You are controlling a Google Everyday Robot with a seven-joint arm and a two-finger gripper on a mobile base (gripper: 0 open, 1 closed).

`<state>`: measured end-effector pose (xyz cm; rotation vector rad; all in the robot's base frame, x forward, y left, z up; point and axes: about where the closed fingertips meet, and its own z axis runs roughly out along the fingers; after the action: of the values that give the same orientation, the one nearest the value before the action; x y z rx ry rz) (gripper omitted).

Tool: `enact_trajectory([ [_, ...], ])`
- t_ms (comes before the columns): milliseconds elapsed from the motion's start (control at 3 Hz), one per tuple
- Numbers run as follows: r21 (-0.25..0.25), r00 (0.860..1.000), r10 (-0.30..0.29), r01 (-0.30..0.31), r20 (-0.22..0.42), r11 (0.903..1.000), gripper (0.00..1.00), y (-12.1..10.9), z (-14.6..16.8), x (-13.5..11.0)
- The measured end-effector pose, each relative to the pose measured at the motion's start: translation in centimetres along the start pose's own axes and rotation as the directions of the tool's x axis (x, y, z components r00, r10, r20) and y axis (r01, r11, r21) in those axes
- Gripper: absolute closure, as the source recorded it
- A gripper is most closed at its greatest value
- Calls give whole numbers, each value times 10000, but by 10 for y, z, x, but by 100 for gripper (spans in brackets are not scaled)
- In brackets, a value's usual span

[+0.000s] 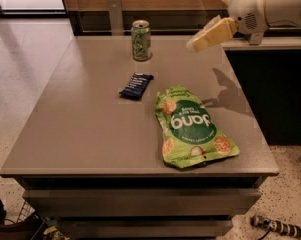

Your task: Knock green can over

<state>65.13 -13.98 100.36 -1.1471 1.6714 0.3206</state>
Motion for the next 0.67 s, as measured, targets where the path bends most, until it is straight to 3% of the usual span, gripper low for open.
enact_trajectory([
  [667,-535,9774,1121,-1041,1792,9931,0,4,57,4],
])
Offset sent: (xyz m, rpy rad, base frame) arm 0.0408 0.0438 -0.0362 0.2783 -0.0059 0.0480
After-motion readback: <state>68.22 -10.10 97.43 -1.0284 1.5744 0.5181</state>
